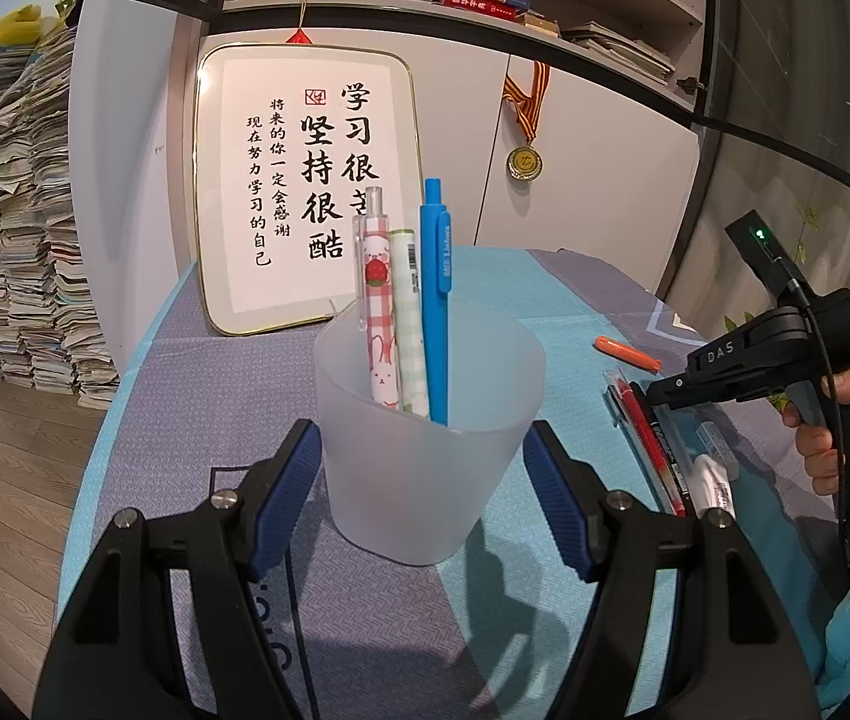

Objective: Organize stationery
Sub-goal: 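Move the right gripper back over the remaining pens and markers, then grasp the clear transparent pen with the right gripper and lift it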

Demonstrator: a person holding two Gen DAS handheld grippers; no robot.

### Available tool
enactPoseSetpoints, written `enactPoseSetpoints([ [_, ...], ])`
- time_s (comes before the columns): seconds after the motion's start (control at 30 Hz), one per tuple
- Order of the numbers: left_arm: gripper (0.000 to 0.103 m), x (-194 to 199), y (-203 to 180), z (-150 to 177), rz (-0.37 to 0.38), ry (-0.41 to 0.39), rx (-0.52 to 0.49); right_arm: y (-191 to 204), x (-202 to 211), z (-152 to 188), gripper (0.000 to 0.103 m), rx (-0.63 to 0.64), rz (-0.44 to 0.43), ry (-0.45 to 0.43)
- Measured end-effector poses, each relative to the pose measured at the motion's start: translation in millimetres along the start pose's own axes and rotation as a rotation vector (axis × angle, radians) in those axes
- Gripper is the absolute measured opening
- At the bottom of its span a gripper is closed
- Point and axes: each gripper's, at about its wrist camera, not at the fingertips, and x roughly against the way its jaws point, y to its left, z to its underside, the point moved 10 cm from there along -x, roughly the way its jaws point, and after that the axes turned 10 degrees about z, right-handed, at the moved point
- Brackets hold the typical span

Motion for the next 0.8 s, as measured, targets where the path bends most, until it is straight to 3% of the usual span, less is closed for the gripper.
enactPoseSetpoints([
  [0.13, 0.069, 0, 0, 0, 0.0, 0.0, -0.001, -6, 6, 4, 0.016, -0.038, -0.058, -0.015],
  [0.4, 0.069, 0, 0, 0, 0.0, 0.0, -0.001, 2, 51, 15, 0.015, 0.029, -0.087, -0.15],
  [0.63, 0.069, 0, 0, 0, 0.0, -0.001, 0.0, 68, 90, 34, 0.012, 0.263, -0.188, -0.197],
  [0.8, 0.069, 0, 0, 0, 0.005, 0.0, 0.006, 80, 72, 25, 0.013, 0.3, -0.101, -0.177],
])
